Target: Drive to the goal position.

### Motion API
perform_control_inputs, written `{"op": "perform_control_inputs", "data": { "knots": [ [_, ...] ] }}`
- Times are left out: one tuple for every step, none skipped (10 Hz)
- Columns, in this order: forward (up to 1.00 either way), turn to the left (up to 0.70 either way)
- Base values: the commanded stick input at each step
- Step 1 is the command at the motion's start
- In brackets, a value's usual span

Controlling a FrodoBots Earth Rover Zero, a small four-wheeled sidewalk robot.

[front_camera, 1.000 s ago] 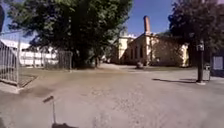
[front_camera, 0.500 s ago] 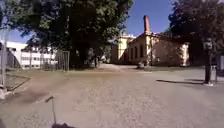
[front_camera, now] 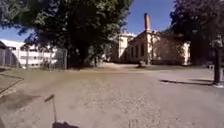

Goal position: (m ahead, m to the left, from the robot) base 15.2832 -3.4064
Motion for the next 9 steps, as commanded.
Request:
{"op": "perform_control_inputs", "data": {
  "knots": [
    [0.60, 0.00],
    [0.60, 0.00],
    [0.60, 0.00],
    [0.60, 0.00],
    [0.60, 0.00],
    [0.60, 0.00],
    [0.60, 0.00],
    [0.60, 0.00],
    [0.60, 0.00]
  ]
}}
